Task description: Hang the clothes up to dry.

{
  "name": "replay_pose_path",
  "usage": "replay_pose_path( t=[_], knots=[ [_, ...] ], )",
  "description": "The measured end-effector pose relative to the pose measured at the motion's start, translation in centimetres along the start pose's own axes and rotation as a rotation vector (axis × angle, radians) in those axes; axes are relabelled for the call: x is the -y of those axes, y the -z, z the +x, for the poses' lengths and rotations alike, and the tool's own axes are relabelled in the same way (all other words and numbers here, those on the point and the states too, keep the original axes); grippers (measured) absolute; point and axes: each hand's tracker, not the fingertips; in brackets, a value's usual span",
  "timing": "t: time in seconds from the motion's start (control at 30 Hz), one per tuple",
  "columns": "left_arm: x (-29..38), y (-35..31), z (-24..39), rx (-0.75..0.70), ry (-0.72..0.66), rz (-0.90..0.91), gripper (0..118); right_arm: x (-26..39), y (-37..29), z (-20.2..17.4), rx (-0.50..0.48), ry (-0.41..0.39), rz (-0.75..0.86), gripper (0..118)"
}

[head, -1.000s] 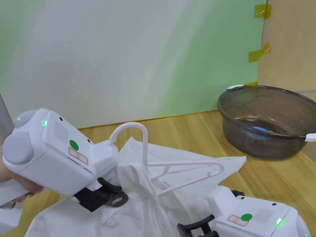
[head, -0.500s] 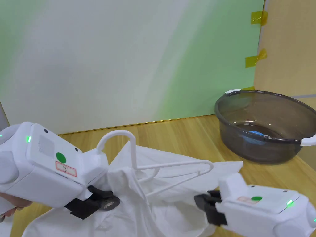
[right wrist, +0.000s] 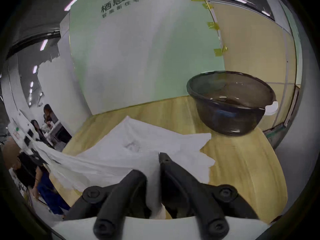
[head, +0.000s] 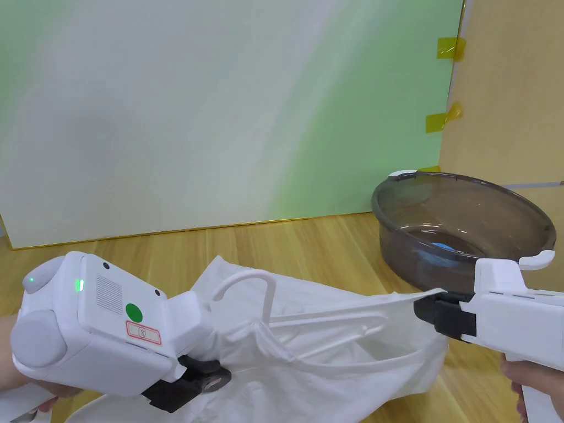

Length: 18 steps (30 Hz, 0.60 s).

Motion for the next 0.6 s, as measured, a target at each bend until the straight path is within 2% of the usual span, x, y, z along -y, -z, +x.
replay_pose_path(
  t=[0.2, 0.27, 0.4, 0.6],
  knots=[
    [0.4, 0.3, -0.7, 0.007, -0.066, -0.034, 7, -6.2, -5.5, -5.5, -0.127, -0.081, 0.197, 0],
    [0.3, 0.1, -0.9, -0.001, -0.082, -0.027, 7, -8.3, -7.5, -7.5, -0.172, -0.138, 0.26, 0],
    [-0.1, -0.7, -1.0, -0.018, -0.112, 0.011, 7, -10.5, -9.9, -10.5, -0.202, -0.212, 0.333, 0],
    [-0.1, -1.7, -1.7, -0.037, -0.175, 0.065, 7, -9.3, -10.0, -11.9, -0.241, -0.285, 0.285, 0]
  ],
)
